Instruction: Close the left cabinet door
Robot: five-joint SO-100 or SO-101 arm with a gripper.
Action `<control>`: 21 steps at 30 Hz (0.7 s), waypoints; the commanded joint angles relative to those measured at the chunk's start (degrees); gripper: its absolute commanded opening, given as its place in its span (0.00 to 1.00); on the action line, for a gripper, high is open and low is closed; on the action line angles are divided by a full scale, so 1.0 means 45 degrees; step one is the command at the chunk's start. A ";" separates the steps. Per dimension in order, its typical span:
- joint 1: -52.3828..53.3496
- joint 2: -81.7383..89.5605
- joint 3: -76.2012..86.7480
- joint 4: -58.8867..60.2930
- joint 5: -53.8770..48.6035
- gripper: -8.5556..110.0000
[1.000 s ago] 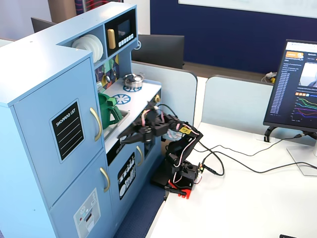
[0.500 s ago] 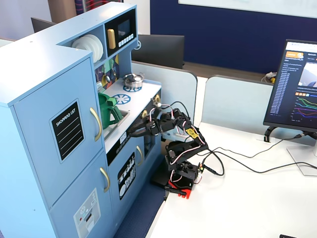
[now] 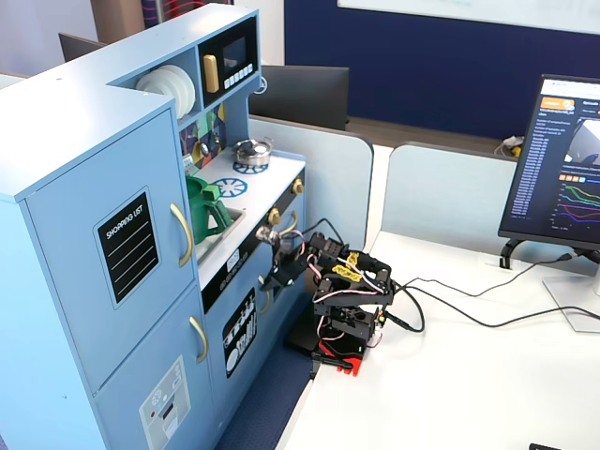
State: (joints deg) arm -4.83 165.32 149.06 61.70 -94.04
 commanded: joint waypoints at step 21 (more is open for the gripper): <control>0.1445 0.3711 0.5039 0.5234 0.2520 0.07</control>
State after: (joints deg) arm 1.76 182.02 172.00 75.94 -81.12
